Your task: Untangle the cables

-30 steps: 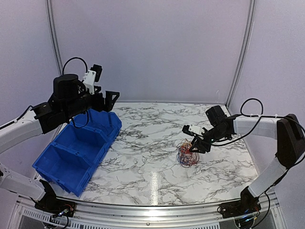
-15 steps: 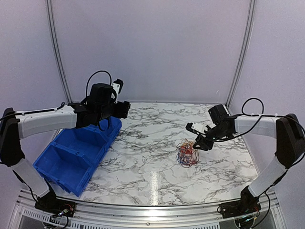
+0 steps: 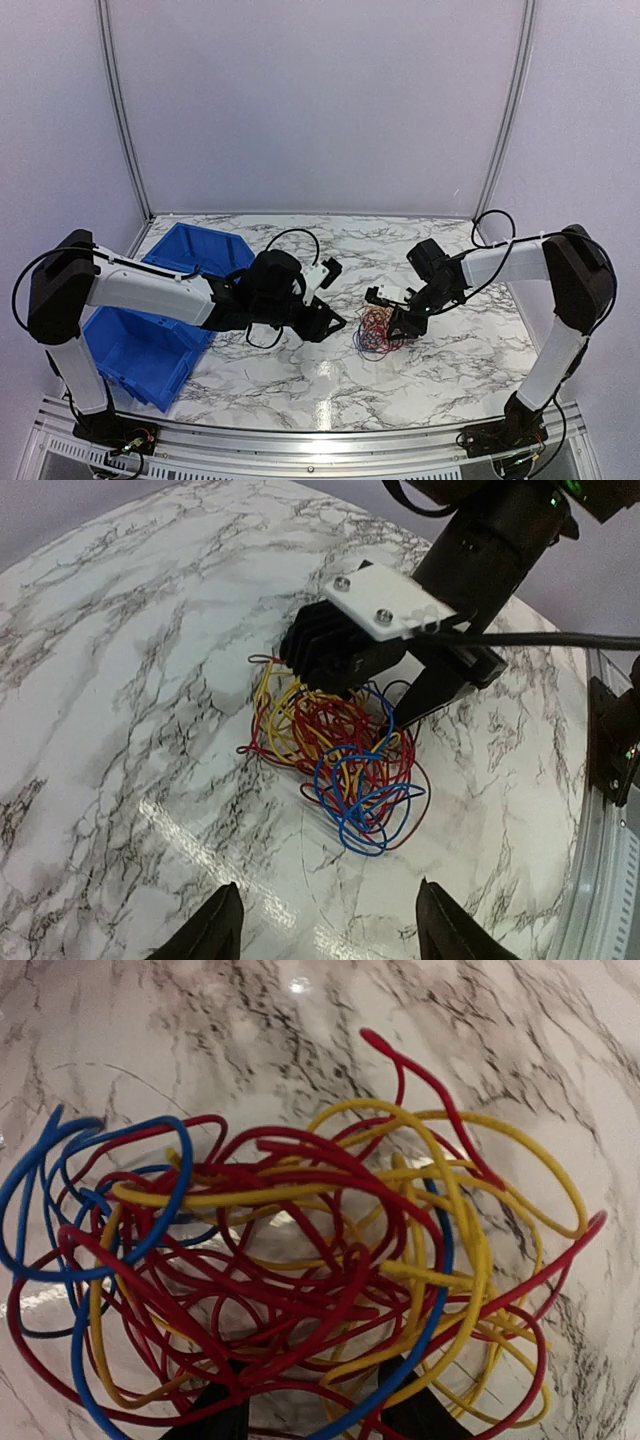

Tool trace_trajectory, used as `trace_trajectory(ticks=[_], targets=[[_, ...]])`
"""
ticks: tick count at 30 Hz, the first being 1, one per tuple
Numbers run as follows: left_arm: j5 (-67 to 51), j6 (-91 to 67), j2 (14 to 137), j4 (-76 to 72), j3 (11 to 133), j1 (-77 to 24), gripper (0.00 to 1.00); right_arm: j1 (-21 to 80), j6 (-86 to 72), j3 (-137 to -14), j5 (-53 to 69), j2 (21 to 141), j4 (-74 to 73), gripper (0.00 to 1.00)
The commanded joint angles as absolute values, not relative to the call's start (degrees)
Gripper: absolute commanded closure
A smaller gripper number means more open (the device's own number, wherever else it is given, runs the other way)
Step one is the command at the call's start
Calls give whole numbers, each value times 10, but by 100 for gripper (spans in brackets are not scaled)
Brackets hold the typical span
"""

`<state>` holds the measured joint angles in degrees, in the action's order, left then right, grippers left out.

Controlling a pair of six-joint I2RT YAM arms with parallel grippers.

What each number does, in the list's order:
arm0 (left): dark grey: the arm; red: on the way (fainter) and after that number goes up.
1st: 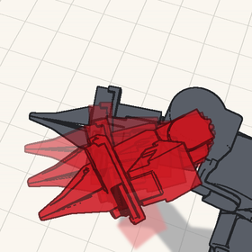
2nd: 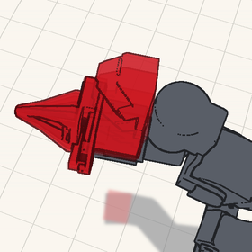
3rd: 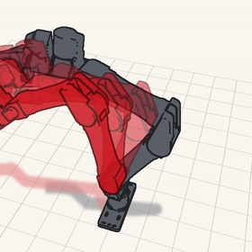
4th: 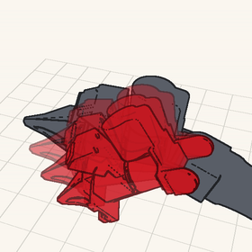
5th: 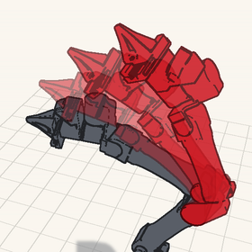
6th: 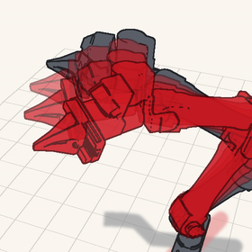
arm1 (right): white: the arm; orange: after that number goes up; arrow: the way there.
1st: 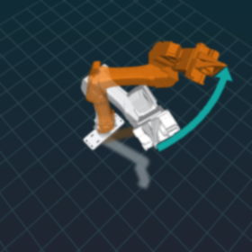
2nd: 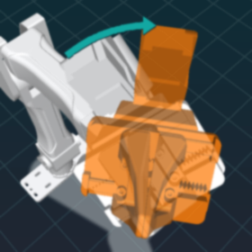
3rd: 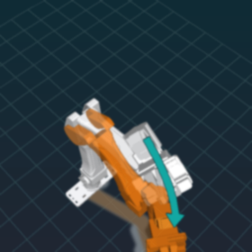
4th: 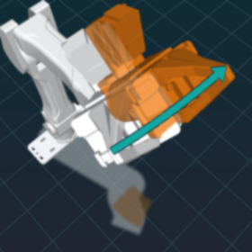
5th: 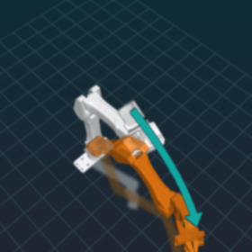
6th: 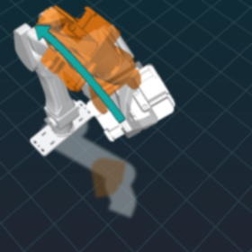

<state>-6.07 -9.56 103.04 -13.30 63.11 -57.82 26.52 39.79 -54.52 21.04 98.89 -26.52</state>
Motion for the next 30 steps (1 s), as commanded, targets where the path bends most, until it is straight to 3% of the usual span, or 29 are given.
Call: trace_trajectory(ticks=[1,11,16,23,28,30], targets=[[-69,-119,1023,-184,579,-590,40,300,410,-568,287,997,-304,56],[-106,-139,1022,-287,499,-598,48,302,421,-567,270,954,-319,54],[-120,-116,1052,-300,537,-607,50,302,442,-568,284,909,-344,47],[-96,-90,1103,-300,597,-608,62,302,446,-578,341,891,-359,49],[-94,-81,1144,-266,638,-608,58,302,423,-583,341,899,-343,49],[-93,-79,1156,-255,652,-608,62,303,422,-582,328,912,-342,50]])
